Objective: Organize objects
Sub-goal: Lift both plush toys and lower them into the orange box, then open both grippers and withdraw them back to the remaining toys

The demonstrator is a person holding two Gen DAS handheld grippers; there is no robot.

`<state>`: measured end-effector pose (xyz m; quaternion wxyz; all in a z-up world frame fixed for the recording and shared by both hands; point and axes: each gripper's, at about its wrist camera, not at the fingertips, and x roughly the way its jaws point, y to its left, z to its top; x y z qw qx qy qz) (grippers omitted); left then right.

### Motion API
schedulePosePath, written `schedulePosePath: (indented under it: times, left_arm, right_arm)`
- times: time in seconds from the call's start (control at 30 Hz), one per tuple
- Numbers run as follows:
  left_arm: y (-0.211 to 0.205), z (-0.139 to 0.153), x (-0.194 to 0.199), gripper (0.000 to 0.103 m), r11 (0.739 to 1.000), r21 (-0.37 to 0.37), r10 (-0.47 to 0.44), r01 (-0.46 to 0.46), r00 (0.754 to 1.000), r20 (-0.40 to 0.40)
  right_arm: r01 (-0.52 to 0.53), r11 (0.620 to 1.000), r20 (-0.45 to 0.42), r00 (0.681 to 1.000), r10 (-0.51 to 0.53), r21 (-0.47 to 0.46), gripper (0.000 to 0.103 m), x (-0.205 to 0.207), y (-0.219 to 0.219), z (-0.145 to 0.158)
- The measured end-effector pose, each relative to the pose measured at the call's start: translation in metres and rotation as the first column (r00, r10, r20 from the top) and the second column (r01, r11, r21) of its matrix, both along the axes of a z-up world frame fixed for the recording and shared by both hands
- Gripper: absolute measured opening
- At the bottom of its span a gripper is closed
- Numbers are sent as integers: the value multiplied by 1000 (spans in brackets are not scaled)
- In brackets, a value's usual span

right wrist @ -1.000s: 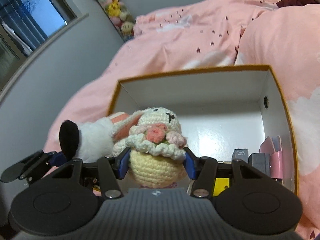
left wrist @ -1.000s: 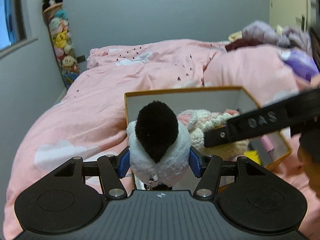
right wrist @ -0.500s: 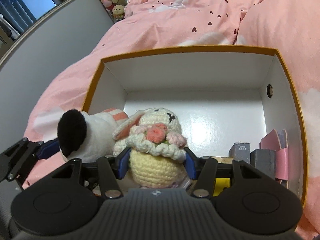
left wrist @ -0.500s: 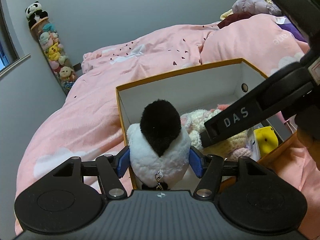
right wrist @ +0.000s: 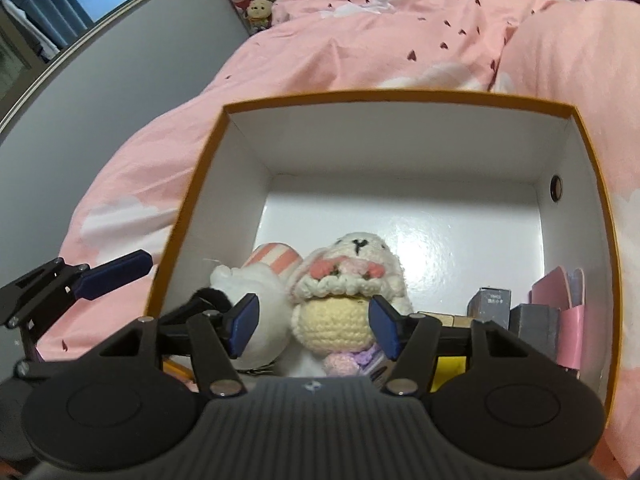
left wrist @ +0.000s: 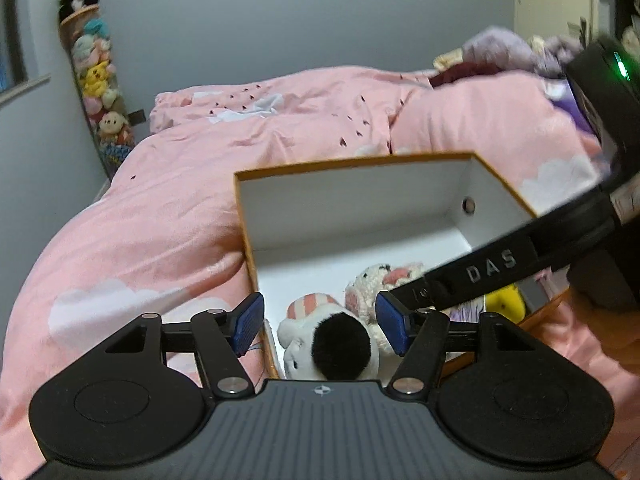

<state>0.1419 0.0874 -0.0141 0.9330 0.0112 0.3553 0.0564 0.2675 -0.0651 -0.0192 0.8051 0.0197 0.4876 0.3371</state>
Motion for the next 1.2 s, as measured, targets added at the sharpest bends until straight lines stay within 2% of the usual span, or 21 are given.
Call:
schedulePosePath:
  times: [0.03,0.1,0.27,0.33,0.47,0.5,0.73,0.83,1.03,1.13,1.2]
  left_arm:
    - [3,4,-3,71,1000,-20,4,-4,1000,6]
    - [10,12,-8,68,998,-60,19,-17,999,33]
    - [27,26,-18,68,983,-154,109,-97,992,68]
    - [33,27,-20,68,975,-183,138,-125,989,58]
    - [38,25,-23,67,969,-194,163,-151,986,43]
    - [37,24,-24,66,969,-192,165,-154,985,42]
    - [29,20,-25,66,974,-187,139,-131,990,31]
    - [25,21,-27,66,976,-180,133,-125,990,34]
    - [14,31,-39,66,977,-184,119,-111,992,35]
    - [7,38,-46,66,980,-170,110,-101,993,46]
    - [2,44,-52,66,982,-170,94,-84,994,53]
  right_arm:
    - [-4,1000,8,1000,4,3,61,-1,-1,3]
    - [-9,1000,26,1000,9,2,51,-2,-2,7]
    - [9,999,29,1000,-8,-50,48,6,1,3]
    - [4,997,24,1000,-2,-76,41,8,5,-3]
    - [-52,991,-17,999,50,-121,15,2,15,-12]
    - [-65,990,-23,998,62,-128,14,0,18,-15]
    - [-86,979,20,996,91,-184,14,-5,28,-15]
    - [-80,980,55,994,91,-181,20,-10,22,-7]
    - [-77,989,225,969,105,-129,26,-44,5,26]
    - [-59,992,341,935,93,-110,28,-71,-4,42]
    - [-42,995,408,910,74,-86,33,-92,-16,51]
